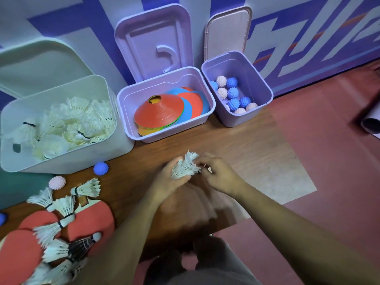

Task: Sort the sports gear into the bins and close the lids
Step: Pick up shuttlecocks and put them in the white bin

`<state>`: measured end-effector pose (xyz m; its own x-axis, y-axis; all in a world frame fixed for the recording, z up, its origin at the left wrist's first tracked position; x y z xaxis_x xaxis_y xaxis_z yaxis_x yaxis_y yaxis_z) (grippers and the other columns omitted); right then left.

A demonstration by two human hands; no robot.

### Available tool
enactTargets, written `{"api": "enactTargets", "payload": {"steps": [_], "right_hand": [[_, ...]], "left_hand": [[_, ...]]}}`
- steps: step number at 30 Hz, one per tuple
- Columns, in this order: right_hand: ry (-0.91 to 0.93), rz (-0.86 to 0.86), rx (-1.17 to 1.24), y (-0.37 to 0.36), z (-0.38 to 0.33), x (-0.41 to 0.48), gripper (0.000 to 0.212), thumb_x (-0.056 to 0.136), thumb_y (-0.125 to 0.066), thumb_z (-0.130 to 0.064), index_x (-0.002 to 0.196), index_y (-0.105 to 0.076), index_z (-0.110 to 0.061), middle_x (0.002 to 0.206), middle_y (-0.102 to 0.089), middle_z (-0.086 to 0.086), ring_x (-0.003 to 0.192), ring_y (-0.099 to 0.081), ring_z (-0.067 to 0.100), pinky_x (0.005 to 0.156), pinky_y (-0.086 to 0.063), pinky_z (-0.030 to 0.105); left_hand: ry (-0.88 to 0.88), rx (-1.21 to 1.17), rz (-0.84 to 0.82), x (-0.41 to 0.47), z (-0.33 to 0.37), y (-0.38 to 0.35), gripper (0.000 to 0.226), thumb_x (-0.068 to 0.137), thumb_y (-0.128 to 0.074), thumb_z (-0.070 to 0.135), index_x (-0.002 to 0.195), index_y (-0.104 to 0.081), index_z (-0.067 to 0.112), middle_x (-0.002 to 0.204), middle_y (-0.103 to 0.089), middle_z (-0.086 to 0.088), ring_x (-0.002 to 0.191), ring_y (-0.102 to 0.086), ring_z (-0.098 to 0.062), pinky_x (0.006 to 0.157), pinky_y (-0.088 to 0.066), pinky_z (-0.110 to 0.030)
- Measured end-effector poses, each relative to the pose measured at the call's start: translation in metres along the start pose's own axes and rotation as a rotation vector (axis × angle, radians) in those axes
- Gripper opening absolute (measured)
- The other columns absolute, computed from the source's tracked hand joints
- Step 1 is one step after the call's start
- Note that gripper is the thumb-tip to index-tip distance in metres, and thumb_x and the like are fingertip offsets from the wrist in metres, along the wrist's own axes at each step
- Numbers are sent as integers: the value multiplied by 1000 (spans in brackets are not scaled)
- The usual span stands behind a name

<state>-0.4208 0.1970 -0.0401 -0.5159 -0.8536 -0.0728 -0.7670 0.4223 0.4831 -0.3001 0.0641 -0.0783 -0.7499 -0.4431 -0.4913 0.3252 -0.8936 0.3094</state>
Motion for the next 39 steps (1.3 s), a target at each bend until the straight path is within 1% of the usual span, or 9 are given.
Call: {"api": "enactTargets", "payload": {"steps": [4, 8, 10, 14, 19, 23, 28, 36, 39], "right_hand": [[-396, 305, 303, 6, 37, 3, 31, 85, -56, -42, 101, -67, -19, 108, -65, 7, 99, -61, 16, 91, -48, 32], [-628, 116, -289, -7, 84, -4, 85, 66, -51, -81, 122, -51, -16, 118, -57, 10, 115, -48, 30, 97, -41, 39], [-657, 9, -348, -20, 94, -6, 82, 71, -61, -71, 129, -45, -15, 117, -56, 14, 116, -47, 34, 97, -40, 40], [-565, 18, -320, -31, 99, 1, 31, 89, -62, -26, 109, -59, -2, 107, -61, 20, 105, -57, 39, 83, -43, 36], [-366, 99, -53, -25, 49, 10, 2, 91, -62, -25, 92, -63, -23, 91, -66, 3, 85, -61, 23, 74, -45, 30], [-80, 128, 36, -26, -30, 32, 17, 90, -57, -31, 99, -62, -18, 96, -65, 2, 91, -60, 23, 81, -51, 45], [195, 5, -83, -55, -123, 53, 20, 90, -59, -16, 106, -70, -12, 101, -72, 3, 96, -59, 22, 85, -47, 35], [54, -133, 241, -132, -222, 86, 15, 98, -51, -4, 101, -66, -5, 88, -67, -1, 79, -58, 5, 75, -43, 14], [-2, -54, 290, -160, -247, 103, 10, 99, -50, -9, 105, -58, -6, 79, -52, -5, 64, -45, -3, 65, -37, 9]], "left_hand": [[-2, -17, 73, -1, 2, 6, 48, 78, -80, 22, 119, -58, 31, 110, -69, 13, 93, -62, 6, 82, -44, -12], [32, -73, 130, -6, -2, 9, 49, 80, -78, 14, 123, -56, 24, 113, -68, 9, 97, -63, 3, 82, -45, -8], [47, -100, 156, -13, -3, 11, 47, 82, -76, 9, 121, -56, 24, 110, -67, 11, 89, -62, 11, 79, -46, -6], [85, -124, 189, -27, -16, 23, 48, 82, -77, 16, 123, -56, 29, 110, -69, 14, 94, -63, 9, 81, -47, -9], [103, -80, 255, -49, -25, 53, 47, 81, -78, 21, 120, -56, 35, 111, -69, 17, 99, -62, 8, 88, -44, -15], [93, -82, 330, -70, -22, 90, 48, 81, -77, 20, 120, -55, 36, 110, -66, 21, 97, -60, 11, 82, -42, -8], [14, -71, 400, -99, -15, 139, 45, 80, -78, 18, 117, -59, 36, 105, -69, 16, 94, -63, 9, 84, -48, -18], [-141, 39, 438, -129, -8, 242, 55, 72, -81, 33, 112, -51, 57, 110, -64, 23, 102, -61, 0, 90, -48, -22], [-184, 113, 462, -129, -5, 289, 61, 75, -80, 28, 126, -51, 43, 123, -59, 15, 114, -55, -5, 96, -42, -20]]}}
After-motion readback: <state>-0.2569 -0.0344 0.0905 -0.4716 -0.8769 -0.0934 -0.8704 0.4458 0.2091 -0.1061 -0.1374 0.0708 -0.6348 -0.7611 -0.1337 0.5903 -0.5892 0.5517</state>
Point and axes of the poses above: each hand's wrist, its own x-axis towards the middle knuckle, its own y-axis out of the back of the hand, z = x × y, the point moved 4 cm from there along x, towards the middle knuckle
